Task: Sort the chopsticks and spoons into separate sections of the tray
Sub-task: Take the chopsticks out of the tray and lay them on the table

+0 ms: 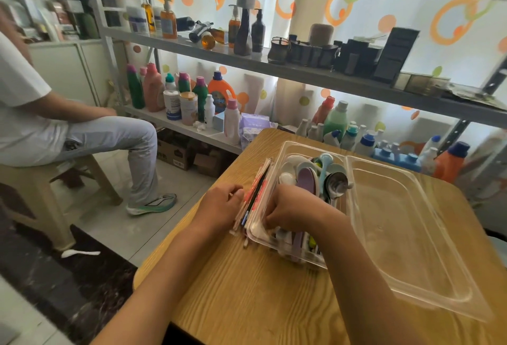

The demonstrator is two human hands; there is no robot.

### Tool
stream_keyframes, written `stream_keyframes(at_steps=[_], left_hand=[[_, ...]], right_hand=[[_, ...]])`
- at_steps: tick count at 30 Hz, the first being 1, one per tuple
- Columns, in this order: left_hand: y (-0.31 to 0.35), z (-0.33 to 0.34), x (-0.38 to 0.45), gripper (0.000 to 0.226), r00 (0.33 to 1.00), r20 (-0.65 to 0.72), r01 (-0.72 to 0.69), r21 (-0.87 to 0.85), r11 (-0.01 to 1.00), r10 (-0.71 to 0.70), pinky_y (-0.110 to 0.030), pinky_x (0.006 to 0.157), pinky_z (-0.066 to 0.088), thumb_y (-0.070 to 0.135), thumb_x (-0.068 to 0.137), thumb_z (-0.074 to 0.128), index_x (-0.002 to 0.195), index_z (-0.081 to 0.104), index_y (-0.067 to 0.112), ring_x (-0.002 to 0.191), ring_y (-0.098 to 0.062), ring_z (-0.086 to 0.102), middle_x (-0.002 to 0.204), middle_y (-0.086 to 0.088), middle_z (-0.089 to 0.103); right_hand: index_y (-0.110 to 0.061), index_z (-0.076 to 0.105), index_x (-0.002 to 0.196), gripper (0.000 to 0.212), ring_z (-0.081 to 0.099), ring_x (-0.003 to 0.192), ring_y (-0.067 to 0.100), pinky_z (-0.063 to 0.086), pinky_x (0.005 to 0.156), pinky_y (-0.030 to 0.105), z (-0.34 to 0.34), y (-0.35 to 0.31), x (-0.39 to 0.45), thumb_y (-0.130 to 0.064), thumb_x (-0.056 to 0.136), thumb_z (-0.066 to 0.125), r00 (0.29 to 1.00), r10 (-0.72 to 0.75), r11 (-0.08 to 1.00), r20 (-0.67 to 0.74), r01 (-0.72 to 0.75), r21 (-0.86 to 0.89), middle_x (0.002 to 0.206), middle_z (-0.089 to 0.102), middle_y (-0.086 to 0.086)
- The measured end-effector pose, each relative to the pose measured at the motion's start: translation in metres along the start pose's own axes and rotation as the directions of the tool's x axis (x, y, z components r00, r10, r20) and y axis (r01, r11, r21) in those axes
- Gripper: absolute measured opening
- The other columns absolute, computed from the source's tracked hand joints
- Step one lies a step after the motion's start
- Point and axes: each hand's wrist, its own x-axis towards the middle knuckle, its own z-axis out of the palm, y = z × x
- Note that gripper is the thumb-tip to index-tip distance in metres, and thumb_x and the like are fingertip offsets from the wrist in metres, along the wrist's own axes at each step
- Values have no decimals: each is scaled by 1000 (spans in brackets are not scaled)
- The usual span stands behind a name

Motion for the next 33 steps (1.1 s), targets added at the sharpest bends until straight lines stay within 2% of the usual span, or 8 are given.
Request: stream_keyframes(at_steps=[2,4,7,11,16,22,28,33], left_hand=[[0,-3,-2,27,998,-58,-18,-28,999,17,-18,66,38,28,99,49,117,66,16,87,-7,53,99,6,60],[7,-6,-5,24,996,-72,-63,-59,996,59,-15,61,35,30,99,51,104,71,16,77,-4,55,87,8,63],[24,-5,-11,32,992,69,-94,-132,987,104,-16,55,38,38,97,51,74,69,25,55,3,54,62,11,62],[32,-3,-9,21,982,169,-64,-117,991,83,-18,67,48,35,94,58,98,74,23,76,-2,64,82,10,70],[36,-2,-9,20,985,170,5,-150,989,21,-21,67,49,32,94,59,100,74,19,79,-6,64,85,5,71],[37,-4,-8,21,983,186,35,-178,983,-1,-35,82,54,28,95,58,102,74,16,87,-12,66,91,1,73],[37,-5,-6,19,980,200,35,-155,987,-3,-24,70,50,29,94,60,99,74,17,82,-10,65,86,3,72],[37,-5,-5,18,979,203,24,-156,987,8,-23,68,47,27,94,60,100,74,17,84,-13,66,88,1,73]], right_hand=[[-15,69,96,19,67,82,17,61,79,37,1,0,1,-18,78,76,1000,12,1000,4,-12,-26,86,69,1],[-14,68,101,25,67,85,19,60,81,38,0,-2,1,-17,78,77,1000,18,997,14,-17,-77,89,68,2],[-15,64,106,31,66,86,19,59,81,37,-5,-9,0,-20,79,77,1000,17,988,24,-13,-154,92,66,3],[-18,62,99,22,64,85,17,58,83,34,-10,-18,-5,-27,83,74,1000,-4,965,-14,0,-263,81,59,-1],[-16,59,110,28,61,84,17,56,80,32,-10,-21,-11,-28,87,69,1000,-11,934,0,10,-357,81,55,-1],[-15,62,112,24,49,67,15,45,66,31,-8,-28,-13,-15,88,64,993,-112,898,-25,90,-432,75,49,-2],[-15,61,115,26,62,84,20,56,75,32,-5,-20,-17,-14,89,65,995,-79,949,62,94,-300,78,54,-2],[-14,63,112,23,65,87,21,57,77,33,-4,-18,-14,-15,90,65,993,-87,946,74,105,-305,80,58,0]])
